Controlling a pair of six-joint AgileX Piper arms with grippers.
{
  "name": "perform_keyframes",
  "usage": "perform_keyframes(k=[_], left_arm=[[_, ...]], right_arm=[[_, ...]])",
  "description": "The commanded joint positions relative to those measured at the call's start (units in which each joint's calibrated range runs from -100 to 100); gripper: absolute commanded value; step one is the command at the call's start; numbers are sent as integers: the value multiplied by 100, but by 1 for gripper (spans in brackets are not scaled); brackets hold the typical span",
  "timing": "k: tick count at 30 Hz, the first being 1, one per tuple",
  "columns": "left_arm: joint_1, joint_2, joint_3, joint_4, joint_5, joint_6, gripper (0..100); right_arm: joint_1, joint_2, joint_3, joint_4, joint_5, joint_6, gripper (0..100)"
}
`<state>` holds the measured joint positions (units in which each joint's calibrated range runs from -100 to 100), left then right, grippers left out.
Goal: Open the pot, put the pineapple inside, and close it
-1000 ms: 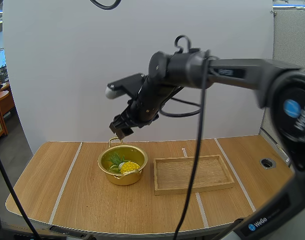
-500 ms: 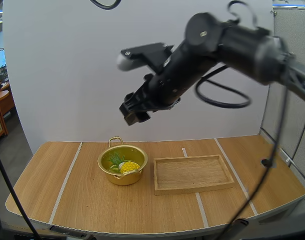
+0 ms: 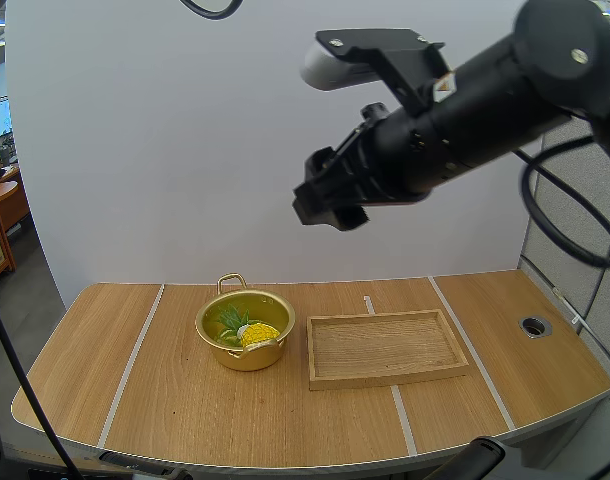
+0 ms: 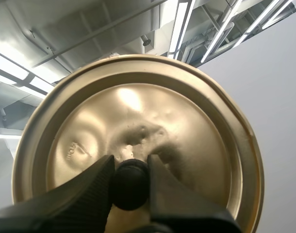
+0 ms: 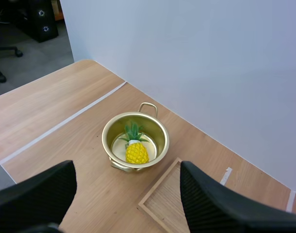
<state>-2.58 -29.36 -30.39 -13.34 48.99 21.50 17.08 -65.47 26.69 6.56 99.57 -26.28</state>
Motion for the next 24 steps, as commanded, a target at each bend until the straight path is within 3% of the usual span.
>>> perform_keyframes(k=[1,19,21,24], left_arm=[[-11,-3,-36,-7,-195,-52,0],[-11,-3,-36,-7,-195,-52,0],[-11,-3,-36,-7,-195,-52,0],[-11,-3,-36,-7,-195,-52,0]], right_arm=[[-111,-374,314,-48,43,28,100],[-451,-2195,2080,-7,43,148,100],[-458,-2299,2241,124,43,148,73],[-509,-2428,2396,295,43,138,20]])
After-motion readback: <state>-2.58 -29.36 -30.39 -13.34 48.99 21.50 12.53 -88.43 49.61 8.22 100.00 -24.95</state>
